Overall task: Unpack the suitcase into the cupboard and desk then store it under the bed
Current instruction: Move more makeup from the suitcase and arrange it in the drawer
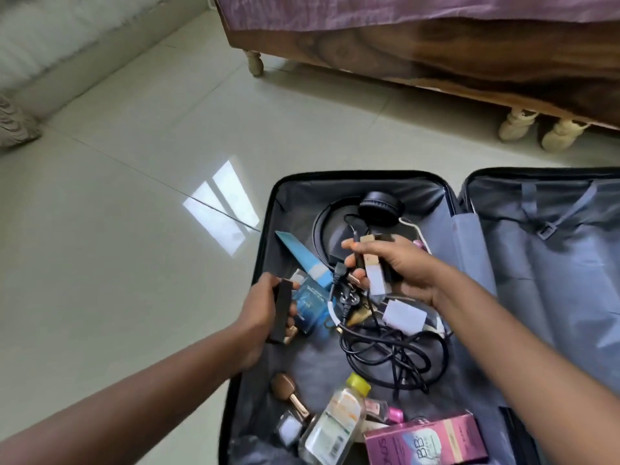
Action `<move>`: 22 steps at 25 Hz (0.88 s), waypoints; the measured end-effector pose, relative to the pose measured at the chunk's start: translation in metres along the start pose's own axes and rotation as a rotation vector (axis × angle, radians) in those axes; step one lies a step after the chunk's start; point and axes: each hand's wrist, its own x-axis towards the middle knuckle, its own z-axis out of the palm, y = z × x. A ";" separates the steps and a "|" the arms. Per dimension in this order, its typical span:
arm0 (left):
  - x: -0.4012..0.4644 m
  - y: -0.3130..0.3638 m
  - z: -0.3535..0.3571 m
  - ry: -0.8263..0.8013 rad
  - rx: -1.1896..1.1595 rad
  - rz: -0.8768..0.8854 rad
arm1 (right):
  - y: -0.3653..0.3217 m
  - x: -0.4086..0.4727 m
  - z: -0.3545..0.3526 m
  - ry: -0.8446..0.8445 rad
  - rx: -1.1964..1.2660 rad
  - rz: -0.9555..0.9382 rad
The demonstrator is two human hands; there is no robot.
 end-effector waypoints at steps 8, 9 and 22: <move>-0.206 0.149 0.028 -0.185 -0.033 0.052 | -0.124 -0.174 0.084 0.353 0.964 -0.284; -0.247 0.170 0.037 -0.210 0.011 0.116 | -0.144 -0.214 0.096 0.355 0.967 -0.302; -0.800 0.292 0.084 -0.994 0.546 0.480 | -0.227 -0.802 0.292 0.797 0.768 -0.955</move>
